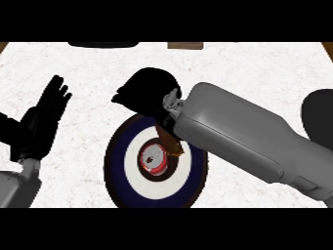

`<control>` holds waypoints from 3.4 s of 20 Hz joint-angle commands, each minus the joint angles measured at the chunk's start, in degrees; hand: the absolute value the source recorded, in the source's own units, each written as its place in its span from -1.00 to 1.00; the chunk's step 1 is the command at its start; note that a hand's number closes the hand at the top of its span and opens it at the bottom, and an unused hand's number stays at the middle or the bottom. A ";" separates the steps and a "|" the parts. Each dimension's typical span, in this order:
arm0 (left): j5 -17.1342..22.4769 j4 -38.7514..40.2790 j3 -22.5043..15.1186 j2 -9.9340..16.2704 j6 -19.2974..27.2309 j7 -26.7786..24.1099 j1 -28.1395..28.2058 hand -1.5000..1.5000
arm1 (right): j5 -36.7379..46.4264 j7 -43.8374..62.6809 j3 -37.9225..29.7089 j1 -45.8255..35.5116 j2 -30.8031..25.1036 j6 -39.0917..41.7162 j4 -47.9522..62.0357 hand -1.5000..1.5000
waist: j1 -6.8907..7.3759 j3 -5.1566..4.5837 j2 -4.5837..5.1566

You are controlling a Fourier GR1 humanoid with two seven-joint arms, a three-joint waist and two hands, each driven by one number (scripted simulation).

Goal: Pick the sweet potato from the plate and place it in the pan

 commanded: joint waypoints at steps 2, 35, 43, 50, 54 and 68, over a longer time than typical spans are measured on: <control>-1.18 0.51 -0.53 -1.25 0.23 -0.28 -0.24 0.00 | 0.06 3.11 3.00 -4.28 3.49 13.19 5.51 -1.00 | -0.60 -0.02 -0.04; -5.36 1.19 6.97 -4.27 -6.35 2.62 -0.31 0.00 | 22.51 11.93 9.36 7.16 13.55 12.44 3.01 -1.00 | -0.18 0.04 0.10; -7.10 -2.21 6.45 -6.23 -6.29 4.68 1.77 0.00 | 28.34 4.44 7.62 6.83 13.55 12.31 10.65 -1.00 | -0.25 0.06 0.08; -9.49 0.45 8.35 -7.86 -5.76 3.41 0.02 0.00 | 31.84 1.68 10.82 13.13 13.56 4.25 12.96 -1.00 | -0.75 0.08 0.08; -8.93 -2.66 8.46 -7.06 -8.17 4.09 1.84 0.00 | 26.97 3.90 11.21 13.51 13.56 2.40 13.78 -1.00 | 0.54 0.06 0.18; -9.91 -4.11 8.97 -9.56 -8.85 5.04 2.60 0.00 | 29.70 -8.92 14.93 13.73 13.56 -8.83 24.53 1.00 | 0.93 0.06 0.48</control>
